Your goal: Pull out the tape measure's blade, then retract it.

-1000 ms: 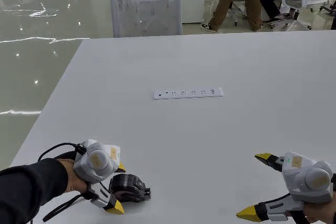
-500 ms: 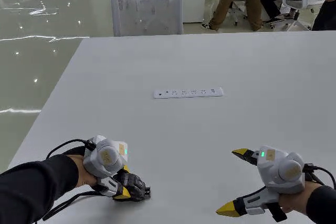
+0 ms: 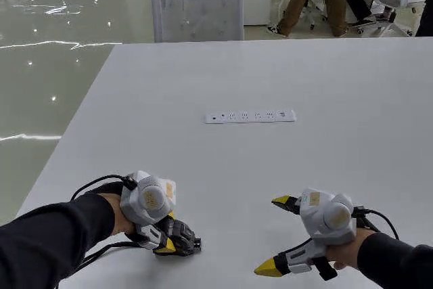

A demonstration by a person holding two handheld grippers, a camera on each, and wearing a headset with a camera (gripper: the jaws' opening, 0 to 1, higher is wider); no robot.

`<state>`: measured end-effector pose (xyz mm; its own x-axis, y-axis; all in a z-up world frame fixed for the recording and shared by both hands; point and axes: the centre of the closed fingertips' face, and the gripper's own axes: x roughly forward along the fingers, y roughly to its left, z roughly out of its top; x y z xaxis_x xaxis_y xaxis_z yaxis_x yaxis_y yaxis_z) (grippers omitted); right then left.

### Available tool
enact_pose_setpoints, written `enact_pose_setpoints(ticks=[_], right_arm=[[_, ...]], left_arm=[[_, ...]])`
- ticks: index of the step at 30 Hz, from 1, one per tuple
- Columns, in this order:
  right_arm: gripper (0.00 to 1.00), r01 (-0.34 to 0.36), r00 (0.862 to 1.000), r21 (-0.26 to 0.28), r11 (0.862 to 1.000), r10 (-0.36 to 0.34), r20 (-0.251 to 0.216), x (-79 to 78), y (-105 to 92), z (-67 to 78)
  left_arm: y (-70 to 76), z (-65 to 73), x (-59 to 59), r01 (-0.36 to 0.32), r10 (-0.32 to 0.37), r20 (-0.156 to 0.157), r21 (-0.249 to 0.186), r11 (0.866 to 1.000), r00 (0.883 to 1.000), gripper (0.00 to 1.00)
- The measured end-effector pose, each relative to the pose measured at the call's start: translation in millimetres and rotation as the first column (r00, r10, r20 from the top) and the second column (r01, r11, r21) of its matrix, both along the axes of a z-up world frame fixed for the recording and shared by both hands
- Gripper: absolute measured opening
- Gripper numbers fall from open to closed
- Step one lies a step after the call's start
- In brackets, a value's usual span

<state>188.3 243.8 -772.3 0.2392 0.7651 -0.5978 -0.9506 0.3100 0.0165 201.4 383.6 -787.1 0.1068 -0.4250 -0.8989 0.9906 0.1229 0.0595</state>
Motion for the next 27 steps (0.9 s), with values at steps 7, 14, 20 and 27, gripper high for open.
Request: enact_pose_setpoints(ticks=[7,14,20,27], right_arm=[[0.88,-0.079,0.997,-0.025,0.997,0.079,-0.001,-0.4,31.2,-6.1],[0.75,-0.156,0.988,-0.056,0.986,0.156,-0.002,3.8,66.4,-13.1],[0.69,-0.195,0.981,-0.079,0.977,0.196,-0.004,6.9,86.5,-18.9],[0.55,-0.18,0.984,-0.078,0.981,0.178,-0.028,16.6,95.6,-25.2]], left_arm=[[-0.2,-1.4,0.8,0.007,-0.007,-0.013,-0.004,1.0,1.0,0.31],[-0.2,-1.3,2.5,-0.006,0.006,-0.023,-0.022,1.0,1.0,0.31],[0.1,-2.5,0.2,-0.014,0.014,-0.035,-0.012,1.0,0.999,0.32],[1.3,-1.4,-0.1,-0.02,0.02,-0.001,-0.046,0.999,1.0,0.31]])
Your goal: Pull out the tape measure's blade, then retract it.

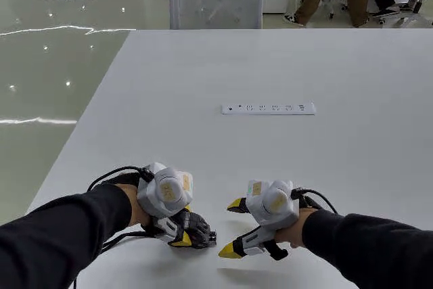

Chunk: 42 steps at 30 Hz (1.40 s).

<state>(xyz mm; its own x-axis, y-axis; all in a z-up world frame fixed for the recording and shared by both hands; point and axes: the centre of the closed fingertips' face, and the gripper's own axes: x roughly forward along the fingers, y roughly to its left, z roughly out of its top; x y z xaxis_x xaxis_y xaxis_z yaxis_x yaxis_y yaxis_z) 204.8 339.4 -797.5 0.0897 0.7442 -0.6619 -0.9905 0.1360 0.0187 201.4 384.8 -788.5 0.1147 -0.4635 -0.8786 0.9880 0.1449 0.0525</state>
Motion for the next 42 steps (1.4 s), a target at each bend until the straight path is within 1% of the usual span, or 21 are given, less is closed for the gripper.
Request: enact_pose_setpoints(ticks=[3,5,6,10,11,12,13,15,18,21,22,23,24,26,30,32,38,42], right_arm=[[0.49,-0.004,1.0,-0.009,1.0,0.004,-0.005,1.7,1.4,-2.7],[0.46,-0.012,1.0,-0.019,1.0,0.012,-0.015,1.3,2.0,-6.4],[0.42,-0.015,1.0,-0.02,1.0,0.015,-0.016,0.9,2.5,-7.1],[0.36,-0.043,0.999,-0.02,0.999,0.043,-0.009,-4.7,11.5,-8.6],[0.35,-0.059,0.998,-0.026,0.998,0.059,-0.003,-6.5,13.5,-9.8],[0.32,-0.08,0.997,-0.051,0.995,0.081,0.02,-6.8,14.7,-13.5],[0.29,-0.088,0.995,-0.069,0.994,0.091,0.038,-6.2,15.1,-15.5],[0.22,-0.087,0.995,-0.07,0.994,0.09,0.037,-6.7,18.2,-18.1],[0.19,-0.095,0.995,-0.08,0.992,0.098,0.035,-6.4,20.1,-20.4],[0.15,-0.139,0.989,-0.11,0.984,0.143,0.033,-10.7,21.4,-26.4],[0.13,-0.147,0.988,-0.112,0.983,0.152,0.033,-12.1,22.7,-27.4],[0.13,-0.143,0.988,-0.116,0.983,0.149,0.047,-10.4,23.9,-27.9],[0.13,-0.15,0.987,-0.124,0.981,0.157,0.046,-10.1,23.3,-28.3],[0.13,-0.14,0.989,-0.116,0.983,0.144,0.028,-9.6,22.5,-28.9],[0.11,-0.145,0.988,-0.12,0.982,0.15,0.031,-10.2,21.4,-28.1],[0.11,-0.131,0.991,-0.116,0.985,0.133,0.008,-9.7,21.0,-27.4],[0.1,-0.14,0.99,-0.125,0.982,0.142,0.005,-11.6,18.9,-27.4],[0.1,-0.148,0.989,-0.143,0.979,0.151,0.008,-11.2,9.7,-28.0]], left_arm=[[-0.9,0.1,0.5,-0.001,0.001,0.002,-0.001,1.0,1.0,0.31],[-1.1,-0.2,0.8,0.0,0.0,-0.005,0.002,1.0,1.0,0.31],[-1.0,-0.4,1.1,0.0,0.0,-0.008,0.002,1.0,1.0,0.32],[-0.8,-1.0,1.1,-0.007,0.007,-0.027,-0.001,1.0,1.0,0.32],[-0.9,-1.0,1.3,-0.01,0.01,-0.03,-0.005,1.0,0.999,0.32],[-0.7,-0.9,1.1,-0.015,0.015,-0.034,-0.008,1.0,0.999,0.32],[-0.9,-0.9,0.8,-0.014,0.014,-0.033,-0.007,1.0,0.999,0.32],[-0.9,-1.2,1.0,-0.011,0.011,-0.03,-0.004,1.0,0.999,0.32],[-1.0,-1.0,0.7,-0.011,0.011,-0.026,-0.004,1.0,1.0,0.32],[-1.1,-1.0,0.9,-0.014,0.013,-0.025,-0.005,1.0,1.0,0.32],[-1.0,-1.1,1.0,-0.014,0.014,-0.025,-0.005,1.0,1.0,0.32],[-1.1,-1.1,0.9,-0.015,0.015,-0.026,-0.005,1.0,1.0,0.32],[-1.1,-1.3,1.2,-0.015,0.015,-0.026,-0.005,1.0,1.0,0.32],[-1.0,-1.4,1.3,-0.016,0.016,-0.026,-0.005,1.0,1.0,0.32],[-0.7,-1.3,1.6,-0.022,0.022,-0.026,-0.008,1.0,0.999,0.32],[-0.6,-1.2,1.5,-0.027,0.027,-0.027,-0.008,1.0,0.999,0.32],[-0.2,-1.6,0.8,-0.016,0.017,-0.029,0.004,1.0,0.999,0.32],[-0.9,-2.0,0.3,-0.011,0.012,-0.037,0.024,1.0,0.999,0.32]])
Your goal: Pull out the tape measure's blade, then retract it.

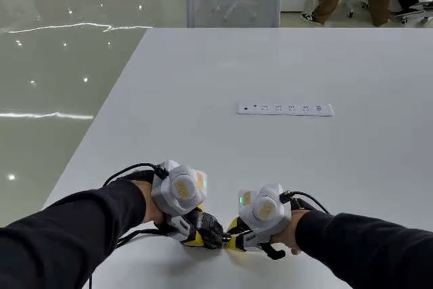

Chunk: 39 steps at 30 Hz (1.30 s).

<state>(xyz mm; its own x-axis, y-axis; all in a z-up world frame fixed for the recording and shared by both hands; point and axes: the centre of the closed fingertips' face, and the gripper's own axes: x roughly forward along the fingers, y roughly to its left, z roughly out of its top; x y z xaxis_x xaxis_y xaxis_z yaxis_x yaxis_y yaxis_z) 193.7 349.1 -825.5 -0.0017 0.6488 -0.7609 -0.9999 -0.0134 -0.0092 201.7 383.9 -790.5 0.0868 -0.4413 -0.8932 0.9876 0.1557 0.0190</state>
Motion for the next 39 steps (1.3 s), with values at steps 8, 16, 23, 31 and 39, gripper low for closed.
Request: enact_pose_setpoints(ticks=[8,16,23,31,39], right_arm=[[0.1,0.004,1.0,-0.027,1.0,-0.004,-0.005,1.0,-17.5,0.2],[0.1,0.026,1.0,-0.039,0.999,-0.026,-0.012,3.9,-31.9,0.7],[0.1,0.041,0.999,-0.046,0.998,-0.041,-0.016,3.7,-45.4,0.8],[0.1,0.072,0.997,-0.059,0.996,-0.074,-0.022,5.1,-65.2,-0.3],[0.1,0.09,0.996,-0.082,0.993,-0.092,-0.022,6.4,-88.1,-1.7]], left_arm=[[0.9,0.3,-0.7,-0.006,0.006,0.0,0.0,1.0,1.0,0.32],[1.7,0.5,0.3,-0.015,0.015,0.001,0.003,1.0,1.0,0.32],[1.9,0.0,1.2,-0.023,0.023,0.008,0.007,1.0,1.0,0.32],[1.2,0.2,1.2,-0.028,0.028,0.012,0.007,1.0,1.0,0.32],[1.0,-0.1,1.2,-0.026,0.025,0.011,0.01,1.0,1.0,0.32]])
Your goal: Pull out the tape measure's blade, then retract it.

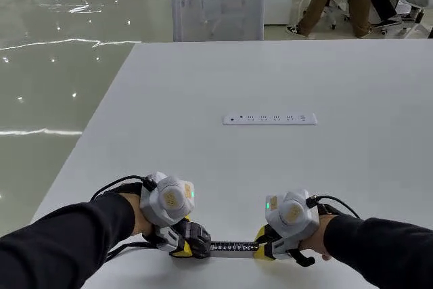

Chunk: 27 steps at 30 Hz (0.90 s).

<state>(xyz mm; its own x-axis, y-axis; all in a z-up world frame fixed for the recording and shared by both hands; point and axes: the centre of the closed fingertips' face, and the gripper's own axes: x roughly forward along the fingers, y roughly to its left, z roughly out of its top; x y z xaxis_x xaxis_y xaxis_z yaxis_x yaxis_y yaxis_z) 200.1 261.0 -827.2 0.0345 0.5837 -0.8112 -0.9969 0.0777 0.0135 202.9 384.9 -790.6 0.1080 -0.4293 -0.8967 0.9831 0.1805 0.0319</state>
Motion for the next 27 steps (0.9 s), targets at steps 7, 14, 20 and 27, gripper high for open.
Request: enact_pose_setpoints(ticks=[7,14,20,27], right_arm=[[0.1,0.012,1.0,-0.018,1.0,-0.012,-0.004,0.3,-16.9,-1.6],[0.1,0.018,1.0,-0.029,0.999,-0.018,0.003,-0.2,-33.9,-1.3],[0.1,0.027,1.0,-0.035,0.999,-0.027,0.006,-0.4,-45.7,-0.4],[0.1,0.033,0.999,-0.047,0.998,-0.033,0.008,-1.8,-60.3,0.5]], left_arm=[[-0.3,0.2,-0.1,-0.001,0.001,0.001,0.0,1.0,1.0,0.32],[-1.1,0.1,-0.3,0.006,-0.006,0.011,0.009,1.0,1.0,0.31],[-0.3,0.0,0.2,0.003,-0.003,0.012,0.007,1.0,1.0,0.31],[-0.9,0.2,-0.6,0.01,-0.01,0.02,0.008,1.0,1.0,0.31]])
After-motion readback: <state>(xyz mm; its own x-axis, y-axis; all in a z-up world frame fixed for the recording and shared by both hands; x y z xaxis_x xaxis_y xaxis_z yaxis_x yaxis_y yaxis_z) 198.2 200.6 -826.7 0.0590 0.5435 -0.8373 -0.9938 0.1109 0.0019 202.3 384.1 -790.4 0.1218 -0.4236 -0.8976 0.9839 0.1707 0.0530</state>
